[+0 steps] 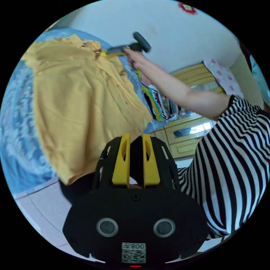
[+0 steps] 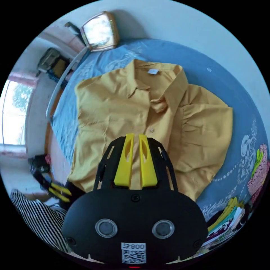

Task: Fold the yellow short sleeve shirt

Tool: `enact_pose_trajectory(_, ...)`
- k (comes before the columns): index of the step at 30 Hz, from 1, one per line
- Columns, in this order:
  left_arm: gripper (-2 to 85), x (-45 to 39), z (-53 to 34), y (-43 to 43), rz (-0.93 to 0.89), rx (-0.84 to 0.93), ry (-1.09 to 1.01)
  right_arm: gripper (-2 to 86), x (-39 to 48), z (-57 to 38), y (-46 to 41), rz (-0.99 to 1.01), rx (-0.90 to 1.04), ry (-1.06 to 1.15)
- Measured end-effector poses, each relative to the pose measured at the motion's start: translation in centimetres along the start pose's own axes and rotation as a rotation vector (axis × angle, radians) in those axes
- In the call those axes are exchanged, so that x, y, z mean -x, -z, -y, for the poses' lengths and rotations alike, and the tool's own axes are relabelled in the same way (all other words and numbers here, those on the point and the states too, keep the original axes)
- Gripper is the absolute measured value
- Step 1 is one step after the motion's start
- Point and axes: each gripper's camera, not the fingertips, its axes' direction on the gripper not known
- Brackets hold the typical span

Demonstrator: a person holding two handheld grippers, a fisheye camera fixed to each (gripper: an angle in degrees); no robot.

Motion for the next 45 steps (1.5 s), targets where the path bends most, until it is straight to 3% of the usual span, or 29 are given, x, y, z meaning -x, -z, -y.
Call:
enact_pose_trajectory(5, 9.1, 4.8, -2.1, 5.7, 0.228, -0.157, 0.292, 4.9, 6.3, -10.8, -3.1, 0.063, 0.067, 0.171)
enact_pose_trajectory(9, 9.5, 9.0, -2.4, 4.9, 0.106, -0.172, 0.486, 5.4, 7.9, -17.1, -5.9, 0.162, 0.136, 0.138)
enact_pose_trajectory(14, 2.5, 10.8, -0.4, 1.4, 0.011, -0.097, 0.529, 5.4, 10.3, -21.0, -9.4, 0.208, 0.182, 0.14)
enact_pose_trajectory(23, 1.0, 9.6, 1.2, 5.3, 0.106, -0.213, 0.505, 3.1, 14.7, -22.3, -15.0, 0.262, 0.262, 0.217)
enact_pose_trajectory(30, 3.0, 9.8, 3.0, 2.9, 0.203, -0.126, 0.527, 4.2, 16.3, -24.1, -18.9, 0.282, 0.318, 0.208)
enact_pose_trajectory(33, 5.0, 9.5, 4.0, 2.3, 0.236, -0.158, 0.527, 5.2, 15.4, -25.3, -17.7, 0.309, 0.253, 0.167)
enact_pose_trajectory(39, 6.9, 6.1, 8.5, 2.3, 0.344, -0.254, 0.378, 6.4, 6.5, -29.7, -11.1, 0.132, -0.027, -0.11)
enact_pose_trajectory(41, 7.2, 5.4, 11.5, 0.6, 0.315, -0.219, 0.303, 7.7, 1.9, -32.0, -9.8, 0.104, -0.1, -0.253)
enact_pose_trajectory(45, 7.8, 4.5, 20.4, -6.4, 0.185, -0.104, 0.141, 8.6, -0.3, -33.6, -10.2, 0.136, -0.137, -0.307)
